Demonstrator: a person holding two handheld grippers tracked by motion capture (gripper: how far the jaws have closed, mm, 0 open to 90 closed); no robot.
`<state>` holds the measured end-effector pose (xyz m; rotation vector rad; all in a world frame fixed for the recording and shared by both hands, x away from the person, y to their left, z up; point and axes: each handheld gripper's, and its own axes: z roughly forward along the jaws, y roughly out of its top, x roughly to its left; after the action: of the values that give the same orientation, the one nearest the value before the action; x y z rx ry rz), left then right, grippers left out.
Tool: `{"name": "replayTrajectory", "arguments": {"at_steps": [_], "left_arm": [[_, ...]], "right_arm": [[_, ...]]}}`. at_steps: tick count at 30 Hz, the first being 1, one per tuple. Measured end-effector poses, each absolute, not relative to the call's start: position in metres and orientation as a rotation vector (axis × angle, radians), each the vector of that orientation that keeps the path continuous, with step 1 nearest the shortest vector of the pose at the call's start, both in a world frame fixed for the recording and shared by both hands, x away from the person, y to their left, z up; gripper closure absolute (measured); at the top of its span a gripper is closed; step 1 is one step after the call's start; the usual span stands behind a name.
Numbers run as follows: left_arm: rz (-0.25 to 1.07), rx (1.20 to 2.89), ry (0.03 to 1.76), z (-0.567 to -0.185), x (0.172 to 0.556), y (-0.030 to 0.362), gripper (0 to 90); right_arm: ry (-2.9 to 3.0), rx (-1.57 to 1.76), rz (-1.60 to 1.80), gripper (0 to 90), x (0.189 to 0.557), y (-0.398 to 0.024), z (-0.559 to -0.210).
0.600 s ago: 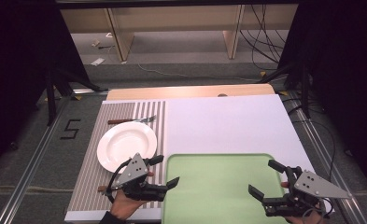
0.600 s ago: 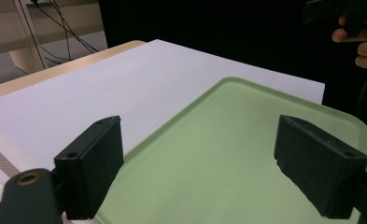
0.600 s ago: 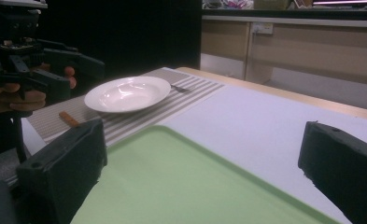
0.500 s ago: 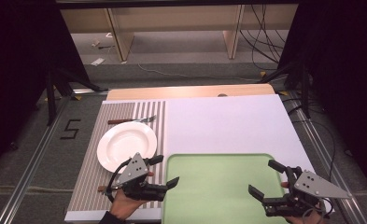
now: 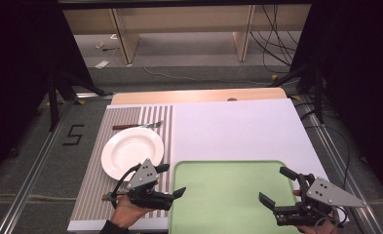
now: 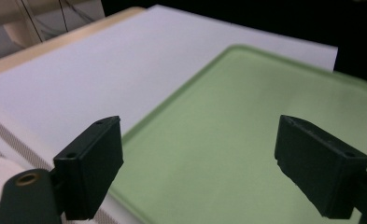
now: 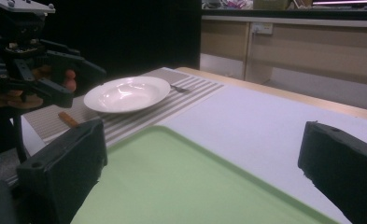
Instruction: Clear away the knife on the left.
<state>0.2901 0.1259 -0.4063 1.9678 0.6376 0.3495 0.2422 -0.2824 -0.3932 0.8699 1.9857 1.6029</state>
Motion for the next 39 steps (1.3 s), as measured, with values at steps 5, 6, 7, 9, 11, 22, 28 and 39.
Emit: {"name": "replayTrajectory", "arguments": {"at_steps": [5,6,7,9,11,22,28,39], "left_arm": [[0.358,2.025,0.640,-0.403,0.291,0.129,15.2],[0.360,2.027,0.645,-0.402,0.292,0.130,15.2],[0.359,2.025,0.651,-0.402,0.292,0.132,15.2],[0.357,2.033,0.667,-0.401,0.293,0.136,15.2],[0.356,2.041,0.675,-0.401,0.294,0.137,15.3],[0.366,2.130,0.694,-0.403,0.298,0.145,15.5],[0.355,2.190,0.713,-0.405,0.302,0.154,15.9],[0.327,2.427,0.742,-0.413,0.305,0.159,16.5]], "right_arm": [[1.980,0.868,1.604,2.2,0.243,-0.282,-0.393],[1.981,0.870,1.602,2.2,0.242,-0.282,-0.393],[1.980,0.869,1.603,2.2,0.242,-0.282,-0.393],[1.977,0.861,1.610,2.2,0.242,-0.282,-0.393],[1.978,0.861,1.610,2.2,0.241,-0.282,-0.393],[1.983,0.864,1.608,2.2,0.242,-0.280,-0.393],[1.980,0.868,1.607,2.2,0.243,-0.280,-0.393],[1.986,0.868,1.604,2.3,0.243,-0.280,-0.393]]}}
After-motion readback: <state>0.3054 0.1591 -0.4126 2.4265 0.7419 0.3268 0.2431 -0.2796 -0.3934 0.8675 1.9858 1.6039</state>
